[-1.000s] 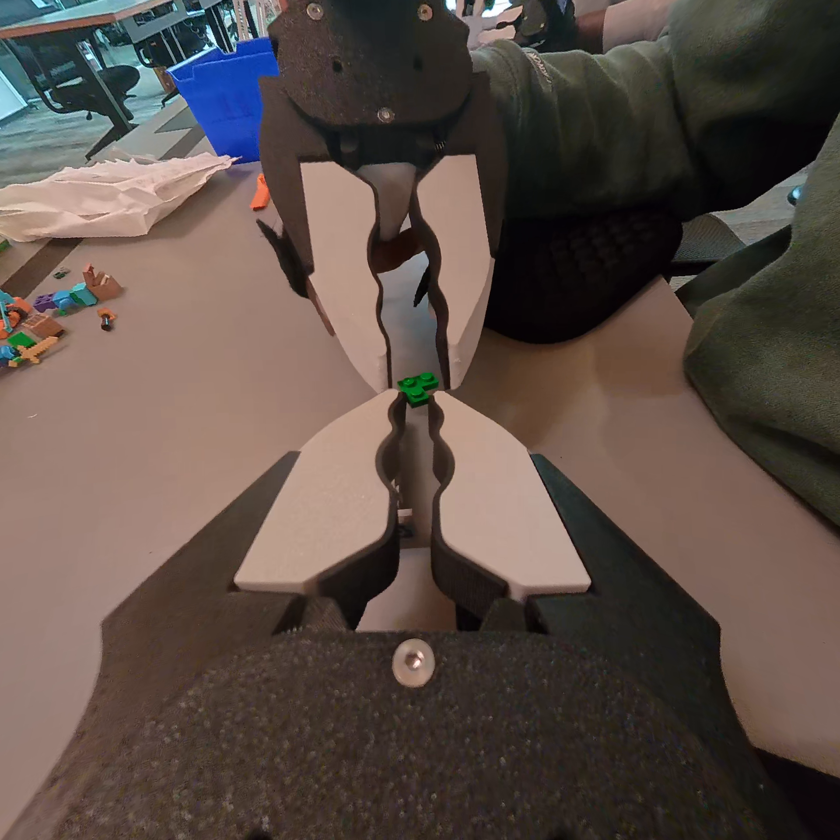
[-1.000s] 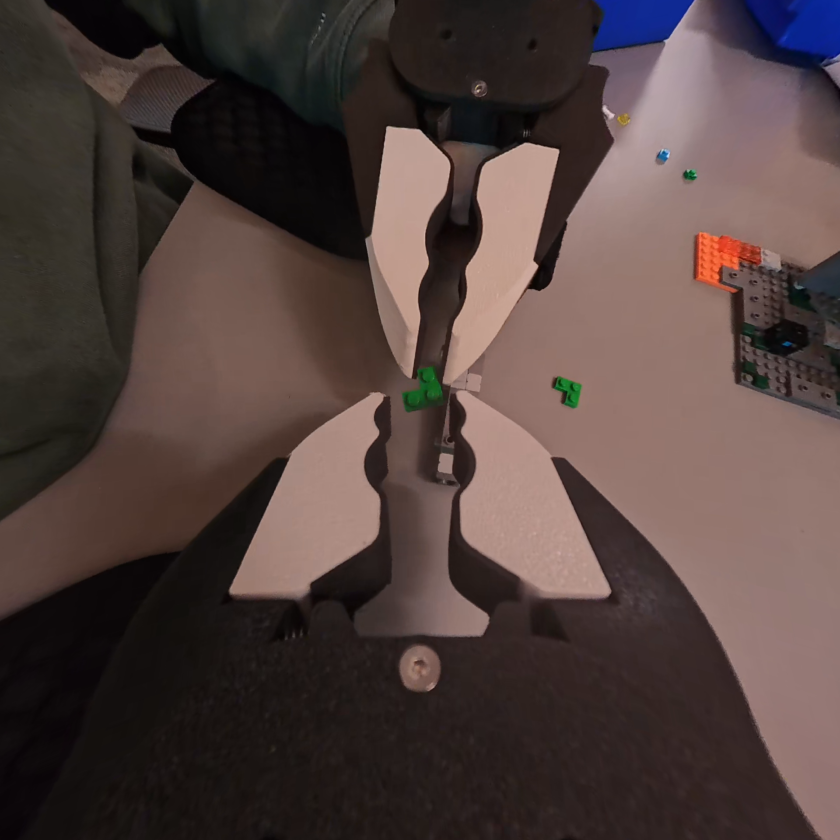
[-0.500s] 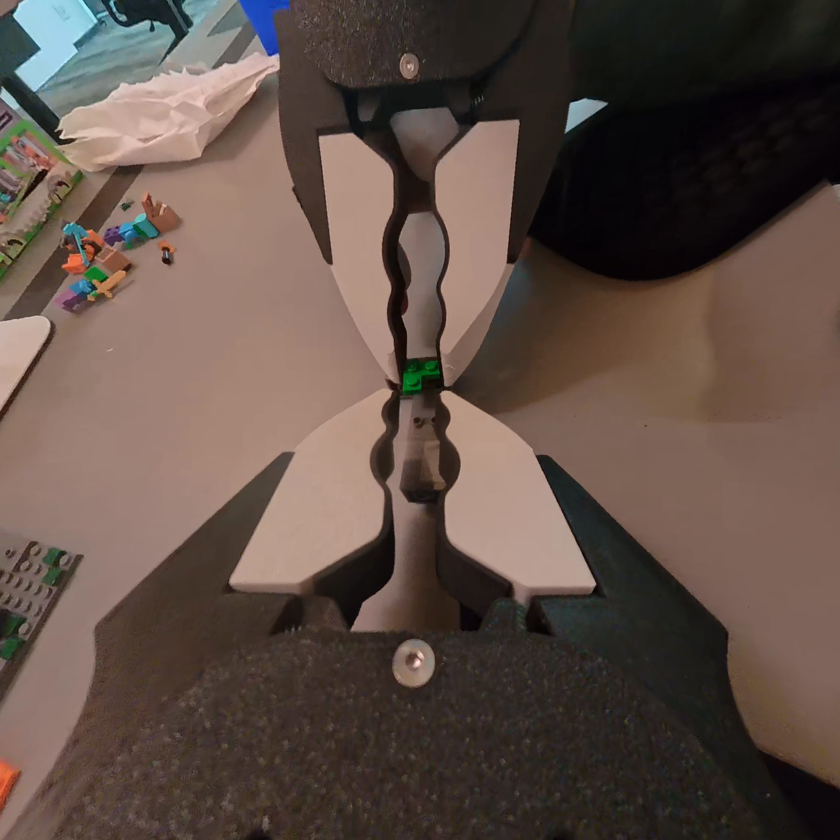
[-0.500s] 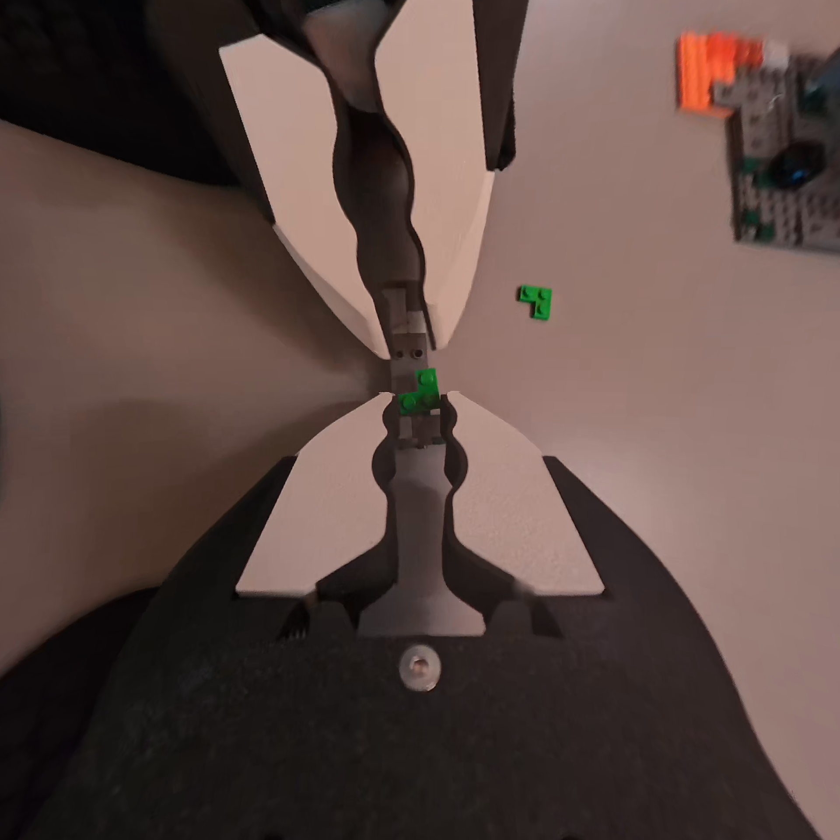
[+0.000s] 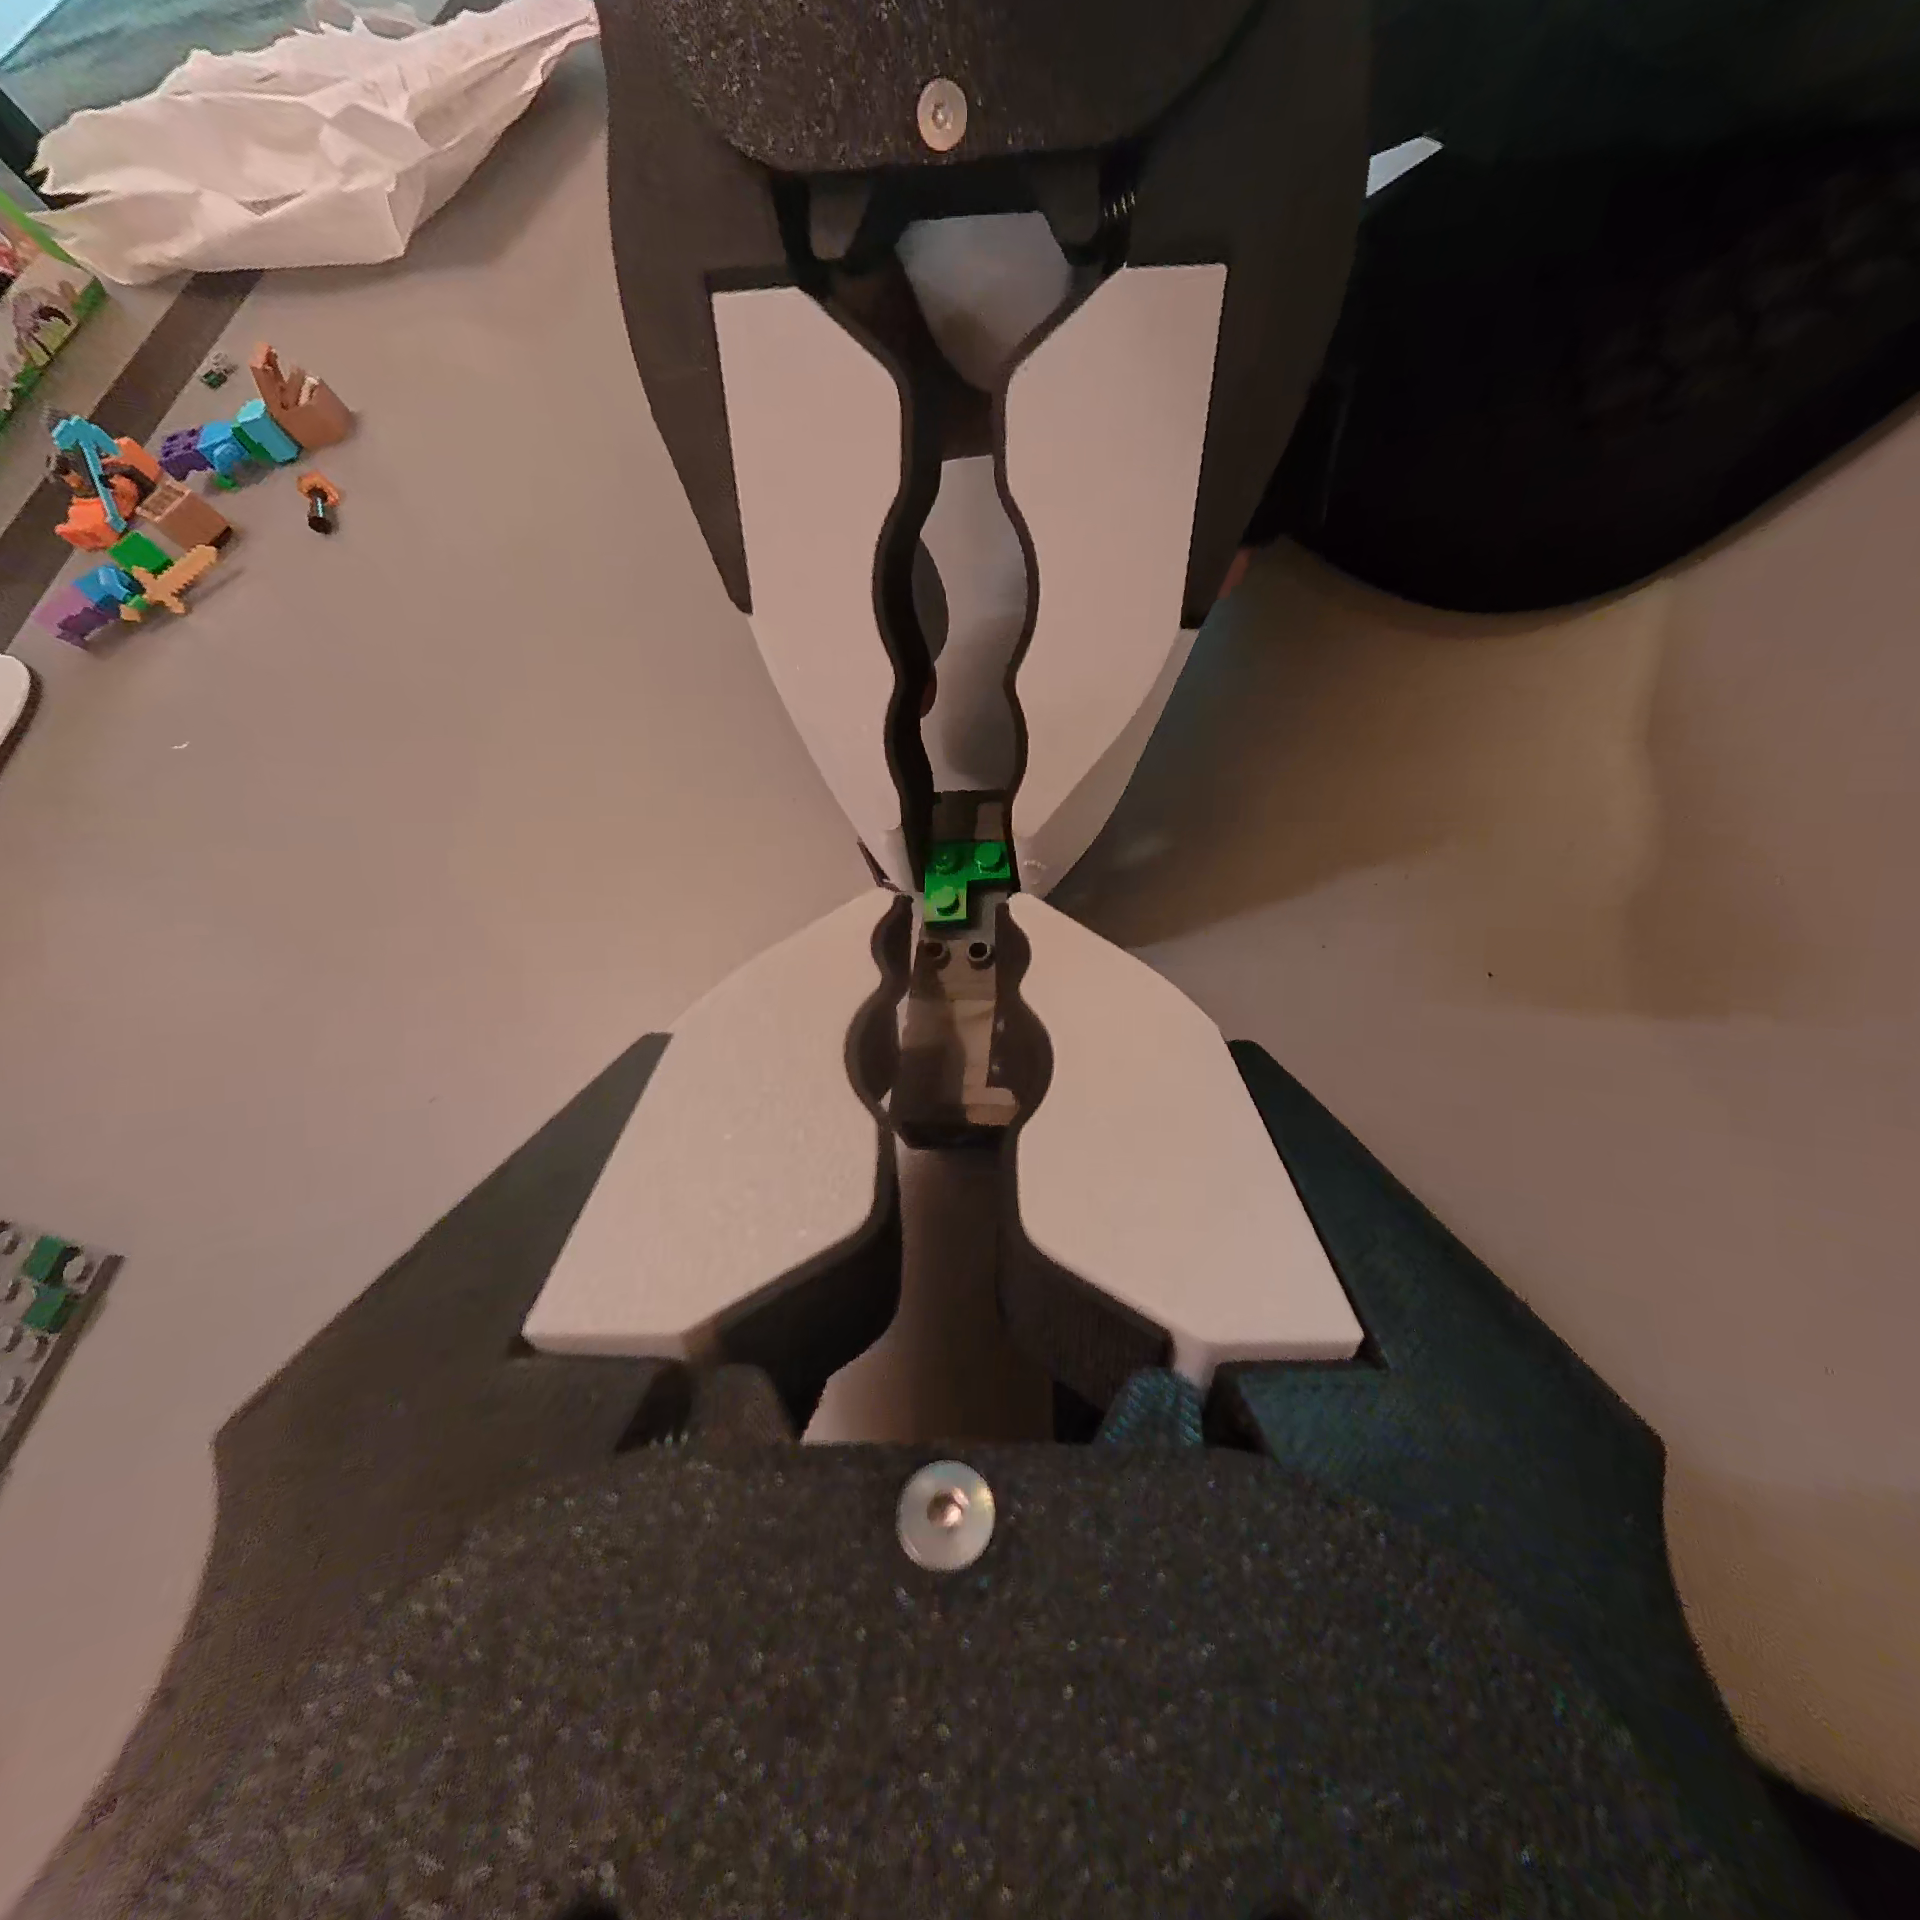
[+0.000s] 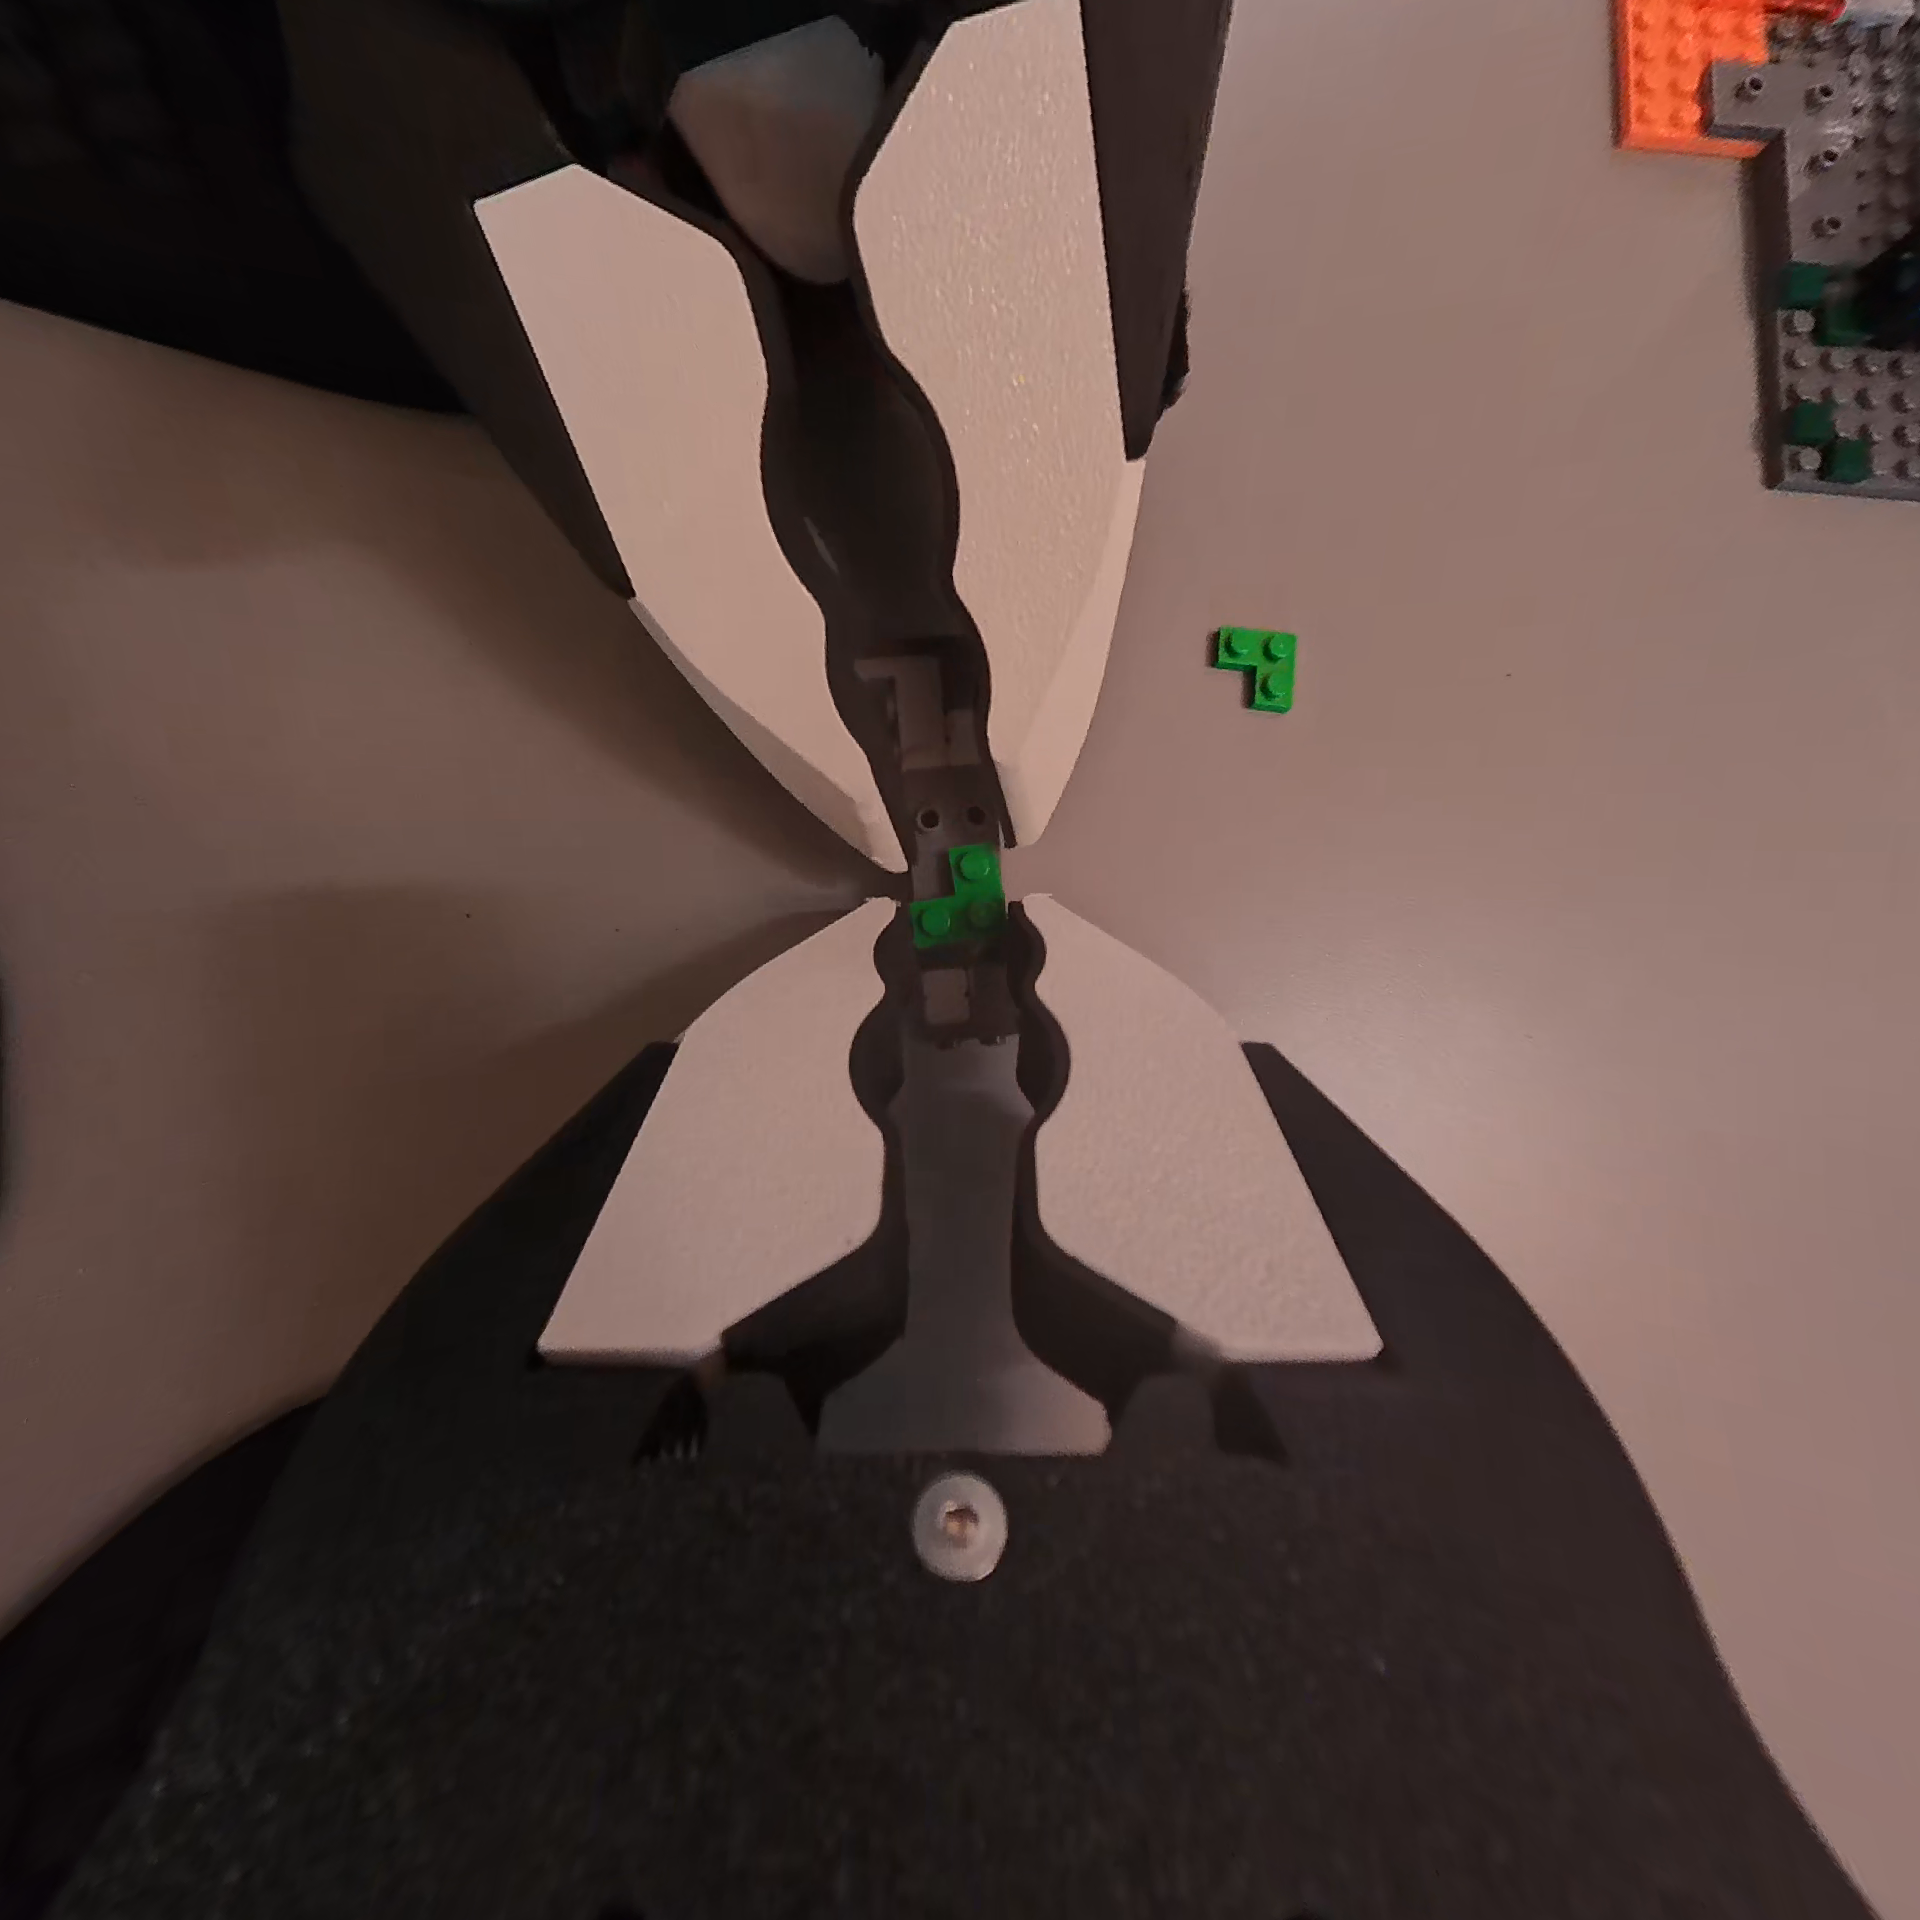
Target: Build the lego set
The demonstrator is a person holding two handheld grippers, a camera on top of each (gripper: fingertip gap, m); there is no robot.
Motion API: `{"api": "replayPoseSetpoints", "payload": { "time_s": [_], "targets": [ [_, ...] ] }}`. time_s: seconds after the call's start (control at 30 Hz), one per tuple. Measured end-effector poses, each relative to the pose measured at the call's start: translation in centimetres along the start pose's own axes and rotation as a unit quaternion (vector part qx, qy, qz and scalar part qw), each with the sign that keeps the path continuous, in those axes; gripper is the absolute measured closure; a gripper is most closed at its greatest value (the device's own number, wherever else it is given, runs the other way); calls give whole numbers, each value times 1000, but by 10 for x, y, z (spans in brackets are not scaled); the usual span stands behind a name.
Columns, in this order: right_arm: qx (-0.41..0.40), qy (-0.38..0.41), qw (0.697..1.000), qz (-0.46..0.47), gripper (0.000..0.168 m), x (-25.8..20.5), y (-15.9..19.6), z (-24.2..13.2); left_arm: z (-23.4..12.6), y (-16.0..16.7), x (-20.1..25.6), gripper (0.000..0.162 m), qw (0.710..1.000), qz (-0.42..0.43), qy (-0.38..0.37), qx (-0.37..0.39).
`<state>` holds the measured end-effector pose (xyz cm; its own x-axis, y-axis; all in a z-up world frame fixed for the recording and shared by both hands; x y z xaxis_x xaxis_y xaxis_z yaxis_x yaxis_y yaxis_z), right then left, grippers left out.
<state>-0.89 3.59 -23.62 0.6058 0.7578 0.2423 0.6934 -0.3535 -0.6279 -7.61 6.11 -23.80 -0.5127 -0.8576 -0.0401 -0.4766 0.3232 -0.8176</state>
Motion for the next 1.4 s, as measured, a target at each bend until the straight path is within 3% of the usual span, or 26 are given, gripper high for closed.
{"api": "replayPoseSetpoints", "payload": {
  "time_s": [0.97, 1.4],
  "targets": [
    [30, 4, 999, -10, 151, 2, -1, -3, 1, 0, -1, 151, 1000, -24, 9, 6],
    [14, -9, 999, 34, 151, 5, 0, -4, -12, 5, -2, 140, 998, -59, 13, -7]
  ]
}}
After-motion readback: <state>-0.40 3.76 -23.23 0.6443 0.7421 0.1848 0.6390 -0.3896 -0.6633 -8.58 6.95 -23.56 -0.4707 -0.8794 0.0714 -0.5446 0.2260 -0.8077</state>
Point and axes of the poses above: each gripper's, where its closed fingertips meet, z out along the fingers, y out of its underside, x = y × z across the jaws, the point moved 5 cm from there along -z, back along the fingers, and after that the axes turned 15 degrees about y, right-handed, at the moved point
